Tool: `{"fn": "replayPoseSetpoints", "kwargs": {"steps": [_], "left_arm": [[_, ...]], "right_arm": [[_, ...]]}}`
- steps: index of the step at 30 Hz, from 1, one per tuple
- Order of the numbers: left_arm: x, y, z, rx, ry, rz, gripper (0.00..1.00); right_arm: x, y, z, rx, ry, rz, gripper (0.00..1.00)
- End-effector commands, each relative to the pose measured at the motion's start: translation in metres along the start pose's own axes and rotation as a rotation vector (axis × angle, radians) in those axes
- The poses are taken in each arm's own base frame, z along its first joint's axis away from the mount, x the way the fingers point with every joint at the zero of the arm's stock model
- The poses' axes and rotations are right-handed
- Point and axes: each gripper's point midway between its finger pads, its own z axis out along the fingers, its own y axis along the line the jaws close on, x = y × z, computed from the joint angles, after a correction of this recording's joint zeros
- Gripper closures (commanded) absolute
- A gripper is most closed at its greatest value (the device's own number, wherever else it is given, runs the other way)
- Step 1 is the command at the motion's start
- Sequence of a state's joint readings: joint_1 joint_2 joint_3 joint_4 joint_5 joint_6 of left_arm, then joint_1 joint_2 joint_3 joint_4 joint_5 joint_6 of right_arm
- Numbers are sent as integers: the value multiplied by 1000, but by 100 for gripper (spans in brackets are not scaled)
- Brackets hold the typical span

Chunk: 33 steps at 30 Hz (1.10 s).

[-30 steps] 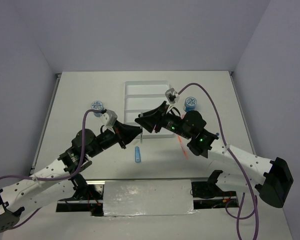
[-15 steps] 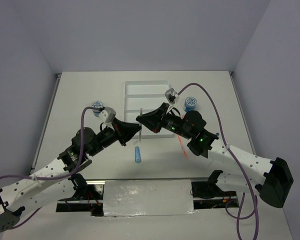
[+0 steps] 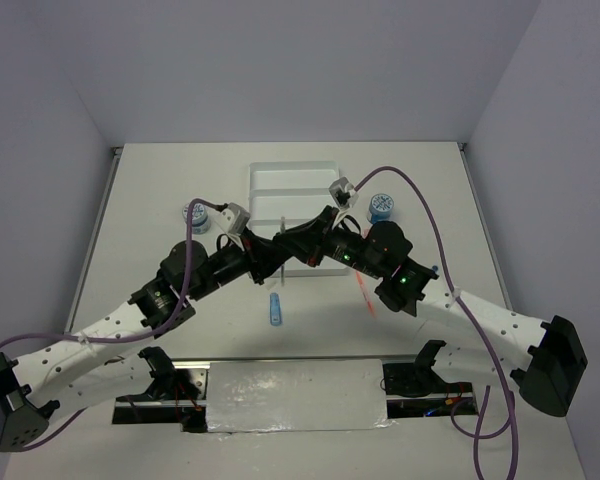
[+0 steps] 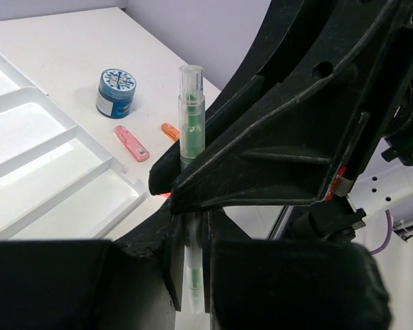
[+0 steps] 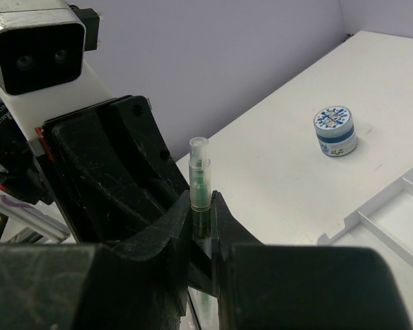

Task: Sort the stationery into containers
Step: Close the pen cap on the pen.

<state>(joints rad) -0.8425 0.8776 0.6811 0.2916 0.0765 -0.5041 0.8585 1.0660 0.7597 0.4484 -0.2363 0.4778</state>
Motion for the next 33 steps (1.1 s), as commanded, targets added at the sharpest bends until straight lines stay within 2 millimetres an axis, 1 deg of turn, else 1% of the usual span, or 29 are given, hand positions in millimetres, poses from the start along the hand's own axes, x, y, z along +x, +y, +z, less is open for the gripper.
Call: {"fn": "replayPoseSetpoints", "kwargs": {"steps": [1, 2, 4, 5, 6, 7, 8, 9, 12, 15, 17, 18, 19, 21, 23, 29, 33], "left_arm": [[-25, -29, 0, 115, -61, 9, 94], [-27, -30, -2, 120, -67, 14, 99], [-28, -32, -4, 129, -70, 25, 100], [-29, -33, -5, 133, -72, 29, 100], [-29, -33, -5, 135, -73, 32, 100], [-29, -34, -6, 141, -73, 37, 100], [-30, -34, -7, 140, -77, 38, 100], [-30, -33, -8, 137, -77, 37, 100], [-33, -33, -10, 131, -91, 38, 100], [-34, -34, -10, 135, -88, 41, 100], [-31, -35, -8, 143, -73, 44, 100], [-29, -34, -7, 140, -66, 44, 100], [-28, -34, -7, 141, -62, 44, 100], [-25, -33, -7, 136, -57, 37, 100], [-23, -31, -8, 129, -52, 35, 100], [-22, -27, -8, 106, -43, 43, 100], [-18, -24, -8, 98, -32, 41, 100]], "right_arm": [[-19, 18, 0, -53, -41, -26, 96], [-19, 17, 0, -46, -41, -25, 96], [-19, 16, 1, -43, -39, -27, 94], [-20, 17, 1, -48, -39, -27, 90], [-19, 18, 1, -51, -38, -27, 72], [-20, 19, 0, -55, -39, -29, 58], [-19, 20, 0, -59, -37, -31, 49], [-19, 19, 0, -56, -37, -32, 42], [-21, 19, -1, -53, -38, -40, 36], [-26, 22, -2, -56, -42, -58, 34], [-36, 23, -2, -48, -58, -77, 34], [-37, 22, -2, -37, -59, -80, 35], [-43, 24, -2, -37, -69, -97, 37], [-43, 20, -1, -10, -60, -98, 41], [-47, 22, -1, -15, -69, -106, 44], [-49, 21, -2, -9, -71, -100, 49], [-50, 21, -1, -3, -70, -102, 51]]}}
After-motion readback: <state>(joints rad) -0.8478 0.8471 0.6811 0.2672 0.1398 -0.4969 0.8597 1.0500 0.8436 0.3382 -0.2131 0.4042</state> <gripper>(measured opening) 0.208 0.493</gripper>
